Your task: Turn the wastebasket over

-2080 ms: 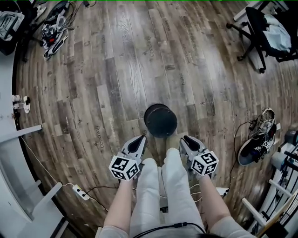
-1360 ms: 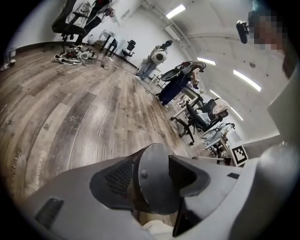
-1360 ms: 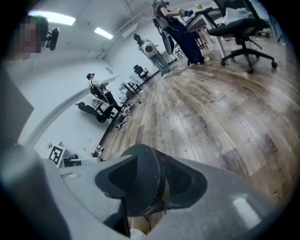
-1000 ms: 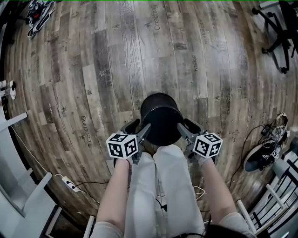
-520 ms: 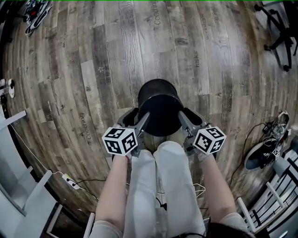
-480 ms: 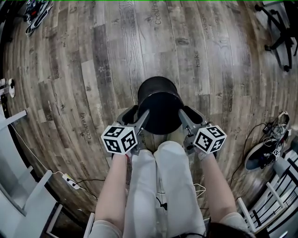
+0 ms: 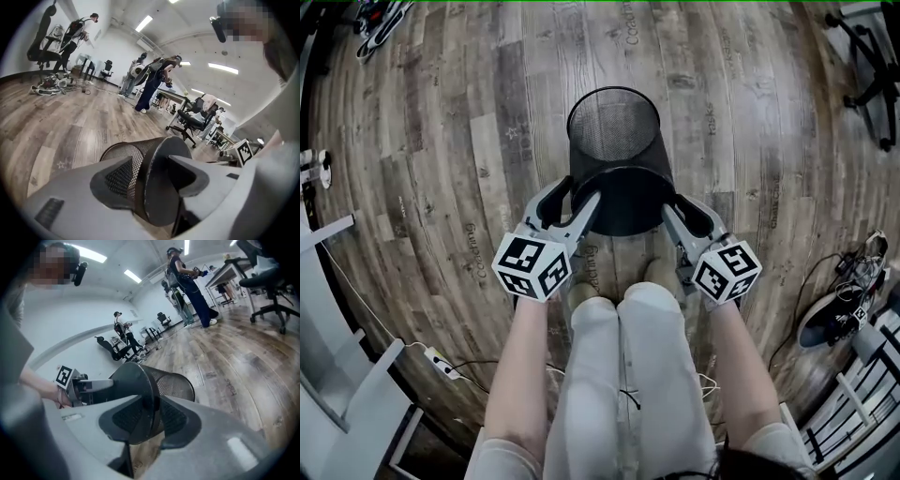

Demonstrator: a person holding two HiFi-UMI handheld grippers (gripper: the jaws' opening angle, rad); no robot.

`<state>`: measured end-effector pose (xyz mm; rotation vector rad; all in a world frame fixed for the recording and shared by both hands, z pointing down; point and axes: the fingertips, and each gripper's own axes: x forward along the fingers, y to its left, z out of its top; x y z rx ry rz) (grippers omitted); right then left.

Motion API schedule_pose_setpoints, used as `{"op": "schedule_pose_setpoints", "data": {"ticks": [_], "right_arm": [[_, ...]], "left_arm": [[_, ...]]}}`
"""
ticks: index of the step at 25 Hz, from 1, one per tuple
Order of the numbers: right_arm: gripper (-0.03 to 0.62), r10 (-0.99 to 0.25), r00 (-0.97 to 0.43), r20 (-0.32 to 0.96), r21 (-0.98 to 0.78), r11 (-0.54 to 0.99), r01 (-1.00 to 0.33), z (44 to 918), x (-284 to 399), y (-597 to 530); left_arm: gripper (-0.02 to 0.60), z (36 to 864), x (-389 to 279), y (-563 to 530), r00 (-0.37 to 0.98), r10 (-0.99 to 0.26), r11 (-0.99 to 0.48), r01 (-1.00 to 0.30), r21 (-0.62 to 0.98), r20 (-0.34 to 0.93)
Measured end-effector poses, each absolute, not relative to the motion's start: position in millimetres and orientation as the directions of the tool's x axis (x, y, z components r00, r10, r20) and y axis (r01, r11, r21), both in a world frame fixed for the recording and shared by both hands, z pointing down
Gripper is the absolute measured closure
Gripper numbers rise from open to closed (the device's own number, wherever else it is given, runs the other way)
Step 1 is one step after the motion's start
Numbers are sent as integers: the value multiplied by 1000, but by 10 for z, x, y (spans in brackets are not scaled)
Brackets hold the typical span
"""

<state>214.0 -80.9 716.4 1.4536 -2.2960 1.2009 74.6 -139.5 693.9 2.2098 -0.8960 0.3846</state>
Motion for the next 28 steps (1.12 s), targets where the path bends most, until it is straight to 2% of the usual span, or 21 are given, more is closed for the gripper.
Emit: {"op": "schedule_pose_setpoints", "data": {"ticks": [5,12,18,23,28], "right_arm": [[488,-657,-529,538,-556,195,-808,7222,2043,-544],[477,-606,-566,558,-559,230,-797,7315,1926,-219],[470,-539,-591,600,-551,256,-794,7520,1856,195],[467,-481,-601,638,-558,250,-792,7863,1771,586],[467,-469,-582,664,-556,210,-804,8258,1674,816]], "left_arm": [[353,7020,580,-1003,726,-470,-458,-687,565,502],[353,7197,420,-458,766,-375,-411,-642,647,523],[351,7449,370,69,786,-248,-418,-615,669,567],[353,7770,295,459,773,-215,-372,-630,682,597],[354,8140,206,672,762,-169,-391,-635,667,626]]}}
